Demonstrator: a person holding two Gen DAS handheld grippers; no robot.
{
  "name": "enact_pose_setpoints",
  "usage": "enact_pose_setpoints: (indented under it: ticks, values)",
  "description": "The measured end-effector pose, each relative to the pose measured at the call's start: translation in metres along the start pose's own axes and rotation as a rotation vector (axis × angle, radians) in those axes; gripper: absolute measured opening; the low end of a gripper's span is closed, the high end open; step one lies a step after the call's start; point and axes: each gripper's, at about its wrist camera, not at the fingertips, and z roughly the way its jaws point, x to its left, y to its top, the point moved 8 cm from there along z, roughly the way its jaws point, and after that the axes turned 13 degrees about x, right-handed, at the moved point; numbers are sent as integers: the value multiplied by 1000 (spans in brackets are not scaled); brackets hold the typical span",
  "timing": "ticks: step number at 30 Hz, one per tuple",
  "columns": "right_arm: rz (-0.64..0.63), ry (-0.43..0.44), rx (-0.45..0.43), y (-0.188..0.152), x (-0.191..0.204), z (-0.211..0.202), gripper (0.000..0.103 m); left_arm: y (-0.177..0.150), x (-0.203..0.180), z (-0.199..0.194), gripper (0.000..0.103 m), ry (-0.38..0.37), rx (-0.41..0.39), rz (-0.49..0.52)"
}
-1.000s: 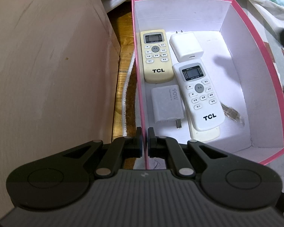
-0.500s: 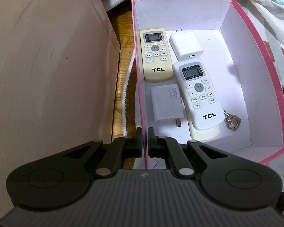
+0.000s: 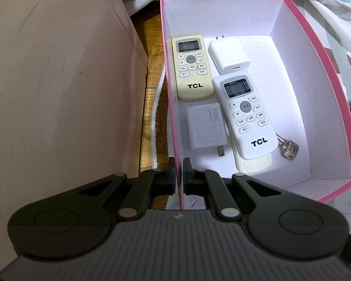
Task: Organize rigid objects
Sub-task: 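Return the right tool to the mat and grasp the second key set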
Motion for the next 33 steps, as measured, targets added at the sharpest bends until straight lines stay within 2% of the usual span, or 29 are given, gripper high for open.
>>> enact_pose_setpoints:
  ticks: [6, 8, 10, 12, 16, 20, 25, 27, 29, 30, 31, 33]
  values:
    - [19, -81, 38, -30, -29, 16, 39, 0, -1, 0, 5, 1, 0, 0]
    - [13, -118, 47, -37, -39, 24, 47, -1, -1, 0, 4, 7, -1, 5]
    - [-36, -159, 47, -44, -46, 35, 62, -1, -2, 0, 4, 14, -3, 10]
    - [-78, -230, 64, -54, -53, 51, 62, -2, -2, 0, 4, 16, -5, 11]
    - [-91, -298, 58, -62, -68, 79, 62, -1, -2, 0, 4, 13, -3, 9]
    - [26, -336, 72, -59, -99, 101, 62, -1, -2, 0, 4, 13, -3, 10]
    - [156, -380, 30, -53, -131, 118, 62, -2, -4, -1, 4, 24, -4, 6]
    - [195, -374, 1, -54, -133, 117, 58, -2, -4, -1, 4, 26, -5, 7]
    - [151, -405, -12, -58, -125, 115, 55, -2, -4, -1, 4, 23, -4, 5]
    - [140, -410, -26, -60, -122, 111, 47, -2, -4, -1, 4, 25, -5, 6]
    - [140, -403, -36, -61, -120, 107, 11, -2, -5, -1, 4, 26, -5, 8]
    - [171, -354, -25, -64, -120, 98, 2, -2, -4, -1, 4, 28, -6, 10]
